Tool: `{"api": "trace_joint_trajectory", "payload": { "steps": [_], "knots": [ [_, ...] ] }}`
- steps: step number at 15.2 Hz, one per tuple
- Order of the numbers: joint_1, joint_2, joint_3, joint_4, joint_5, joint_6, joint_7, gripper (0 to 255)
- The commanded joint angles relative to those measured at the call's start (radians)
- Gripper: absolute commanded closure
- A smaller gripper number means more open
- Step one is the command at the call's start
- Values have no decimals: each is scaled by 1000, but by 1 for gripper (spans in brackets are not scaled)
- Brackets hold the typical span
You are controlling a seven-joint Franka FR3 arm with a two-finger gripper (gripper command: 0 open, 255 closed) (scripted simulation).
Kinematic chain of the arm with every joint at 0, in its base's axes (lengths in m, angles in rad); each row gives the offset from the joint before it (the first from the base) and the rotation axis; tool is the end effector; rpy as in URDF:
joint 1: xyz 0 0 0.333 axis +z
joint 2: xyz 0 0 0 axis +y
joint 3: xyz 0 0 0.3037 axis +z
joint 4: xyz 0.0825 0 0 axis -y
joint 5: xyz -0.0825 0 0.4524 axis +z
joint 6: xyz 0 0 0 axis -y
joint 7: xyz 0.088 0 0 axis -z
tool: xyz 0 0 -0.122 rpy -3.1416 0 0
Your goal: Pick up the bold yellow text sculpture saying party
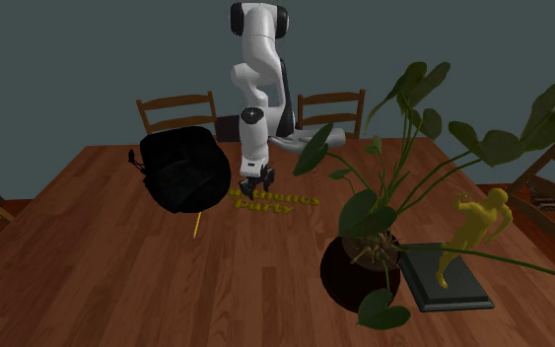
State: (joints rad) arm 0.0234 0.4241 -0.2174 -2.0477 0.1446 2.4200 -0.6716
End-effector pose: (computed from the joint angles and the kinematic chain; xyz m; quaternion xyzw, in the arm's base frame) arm 0.6169 -0.1235 0.1522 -0.9814 -0.1908 0.0164 0.0098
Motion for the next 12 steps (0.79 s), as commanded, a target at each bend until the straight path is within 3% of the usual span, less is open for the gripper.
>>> {"api": "trace_joint_trajectory", "payload": {
  "steps": [1, 12],
  "knots": [
    [0, 1, 0, -1, 0, 0, 0, 255],
    [13, -94, -18, 13, -34, -106, 23, 255]
  ]
}}
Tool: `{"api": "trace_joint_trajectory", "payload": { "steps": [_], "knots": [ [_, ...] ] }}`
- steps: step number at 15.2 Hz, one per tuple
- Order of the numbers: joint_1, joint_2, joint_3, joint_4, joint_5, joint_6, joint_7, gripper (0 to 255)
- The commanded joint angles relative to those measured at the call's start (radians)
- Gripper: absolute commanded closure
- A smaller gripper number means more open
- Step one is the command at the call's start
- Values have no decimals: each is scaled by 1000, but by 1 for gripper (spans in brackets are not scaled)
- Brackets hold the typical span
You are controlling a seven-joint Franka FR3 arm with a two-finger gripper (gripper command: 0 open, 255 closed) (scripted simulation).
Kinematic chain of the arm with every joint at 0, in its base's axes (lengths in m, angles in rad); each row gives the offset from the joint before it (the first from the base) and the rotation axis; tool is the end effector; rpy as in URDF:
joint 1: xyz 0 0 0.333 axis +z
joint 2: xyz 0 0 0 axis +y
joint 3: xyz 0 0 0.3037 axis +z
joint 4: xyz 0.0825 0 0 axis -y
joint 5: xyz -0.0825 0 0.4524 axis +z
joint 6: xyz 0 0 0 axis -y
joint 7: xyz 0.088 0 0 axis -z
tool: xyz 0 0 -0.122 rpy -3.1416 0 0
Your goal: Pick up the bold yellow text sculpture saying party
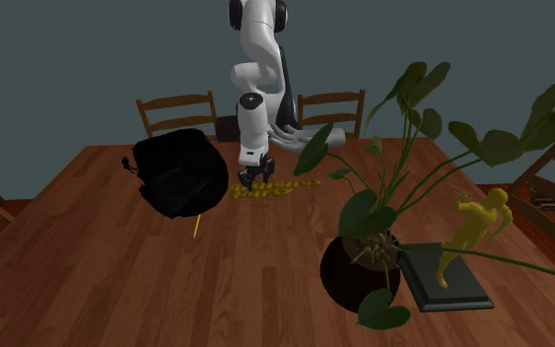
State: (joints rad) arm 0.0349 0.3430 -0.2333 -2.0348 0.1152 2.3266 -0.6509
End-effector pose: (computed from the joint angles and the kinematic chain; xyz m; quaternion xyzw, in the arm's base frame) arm 0.6231 -0.1239 0.2010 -0.9815 -0.1904 0.0171 0.0100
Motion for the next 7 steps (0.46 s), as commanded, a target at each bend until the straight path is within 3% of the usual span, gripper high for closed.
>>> {"api": "trace_joint_trajectory", "payload": {
  "steps": [1, 7],
  "knots": [
    [3, -22, -4, 3, -8, -24, 5, 255],
    [6, -57, -9, 15, -21, -70, 13, 255]
  ]
}}
